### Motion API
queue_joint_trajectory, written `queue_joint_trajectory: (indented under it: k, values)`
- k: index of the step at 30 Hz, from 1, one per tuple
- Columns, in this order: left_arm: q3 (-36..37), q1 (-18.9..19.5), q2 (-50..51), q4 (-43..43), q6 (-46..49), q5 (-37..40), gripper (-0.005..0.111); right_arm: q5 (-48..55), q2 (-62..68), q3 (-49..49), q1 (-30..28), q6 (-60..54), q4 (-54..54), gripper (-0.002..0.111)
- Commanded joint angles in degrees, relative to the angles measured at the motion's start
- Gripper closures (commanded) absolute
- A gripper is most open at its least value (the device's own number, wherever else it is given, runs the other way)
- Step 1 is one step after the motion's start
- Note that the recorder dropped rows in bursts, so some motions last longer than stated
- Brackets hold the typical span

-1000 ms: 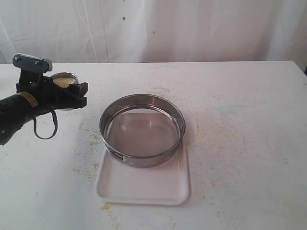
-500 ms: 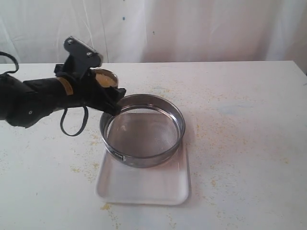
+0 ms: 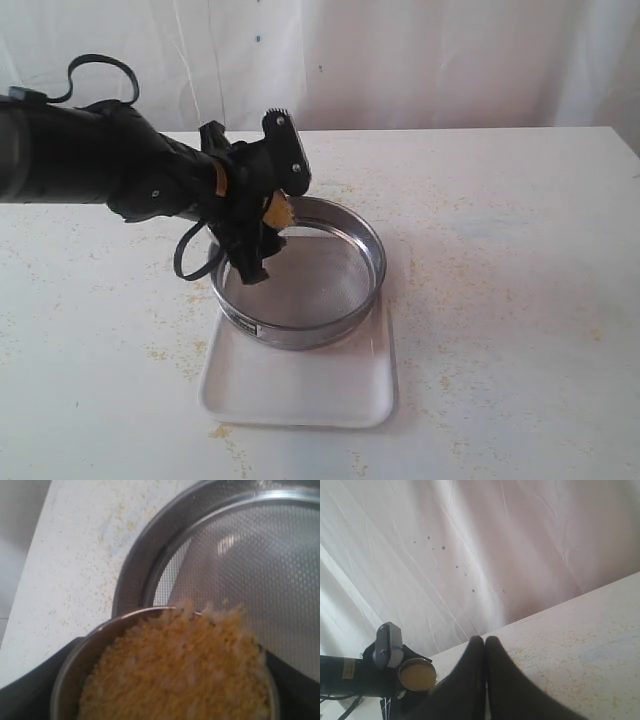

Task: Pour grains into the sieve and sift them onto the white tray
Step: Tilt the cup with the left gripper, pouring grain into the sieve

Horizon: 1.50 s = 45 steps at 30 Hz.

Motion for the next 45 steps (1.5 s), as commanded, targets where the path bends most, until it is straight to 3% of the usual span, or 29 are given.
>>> queue_joint_trajectory:
  k: [1,12,24,35,45]
  values:
    - [-3.69,-2.11,1.56,7.74,2.15,8.13,0.107,-0.58,-0.38,0.28,0.0,-0.09,-0.13,0.108]
    - [-9.68,-6.74,5.74,27.45,2.15,22.5,0.107,-0.58,-0.38,0.28,0.0,-0.08,-0.02,0.108]
    - [-9.95,-10.55,5.98,48.23,2.15,30.73,0.107,-0.58,-0.38,0.28,0.0,-0.08,-0.02,0.108]
    - [-5.22,-13.71,5.98,71.04,3.88,32.67,0.107,-0.58,-0.38,0.28,0.0,-0.08,-0.02,0.108]
    - [-2.98,-15.38,5.98,72.96,6.67,36.0,0.107,-0.58,-0.38,0.28,0.0,-0.08,-0.02,0.108]
